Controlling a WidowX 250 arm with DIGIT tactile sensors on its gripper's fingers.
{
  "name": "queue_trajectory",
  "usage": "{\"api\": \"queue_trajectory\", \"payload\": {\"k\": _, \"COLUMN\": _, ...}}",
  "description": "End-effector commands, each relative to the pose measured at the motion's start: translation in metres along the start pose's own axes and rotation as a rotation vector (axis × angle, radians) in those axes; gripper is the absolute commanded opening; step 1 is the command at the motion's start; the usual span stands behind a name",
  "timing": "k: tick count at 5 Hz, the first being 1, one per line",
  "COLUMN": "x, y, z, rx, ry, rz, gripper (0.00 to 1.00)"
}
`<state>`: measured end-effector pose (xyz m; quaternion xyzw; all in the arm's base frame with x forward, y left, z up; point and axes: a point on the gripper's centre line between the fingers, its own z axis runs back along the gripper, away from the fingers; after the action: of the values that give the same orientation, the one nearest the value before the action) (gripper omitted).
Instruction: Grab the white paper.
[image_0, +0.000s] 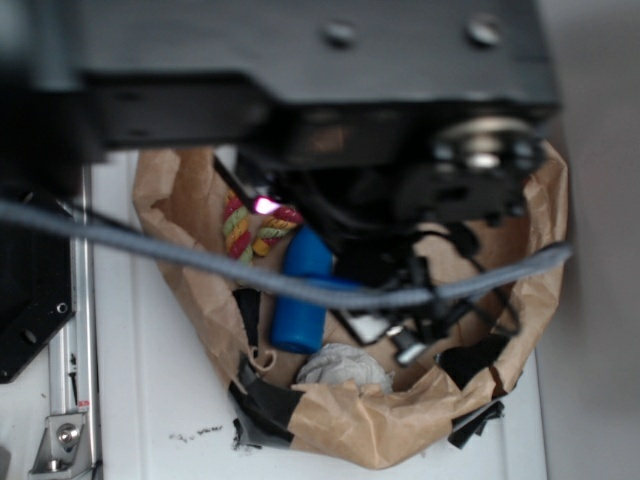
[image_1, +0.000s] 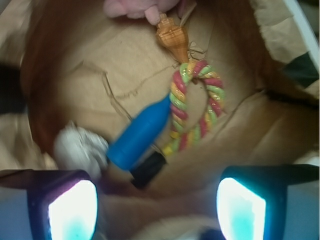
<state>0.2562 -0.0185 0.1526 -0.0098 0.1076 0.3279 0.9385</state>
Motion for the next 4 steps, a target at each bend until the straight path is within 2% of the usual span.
{"api": "queue_trajectory", "payload": {"k": 1, "x": -0.006, "y": -0.027, "z": -0.044, "rx": -0.008, "ry": 0.012, "rz": 0.169, "gripper": 1.0}}
{"api": "queue_trajectory", "payload": {"k": 2, "x": -0.031, "y": -0.029, "z": -0.069, "rx": -0.042, "ry": 0.053, "rz": 0.185, "gripper": 1.0}}
{"api": "queue_trajectory", "payload": {"k": 3, "x": -0.047, "y": -0.04, "z": -0.074, "rx": -0.164, "ry": 0.069, "rz": 0.196, "gripper": 1.0}}
{"api": "queue_trajectory", "payload": {"k": 4, "x": -0.046, "y": -0.045, "z": -0.073, "rx": -0.213, "ry": 0.123, "rz": 0.254, "gripper": 1.0}}
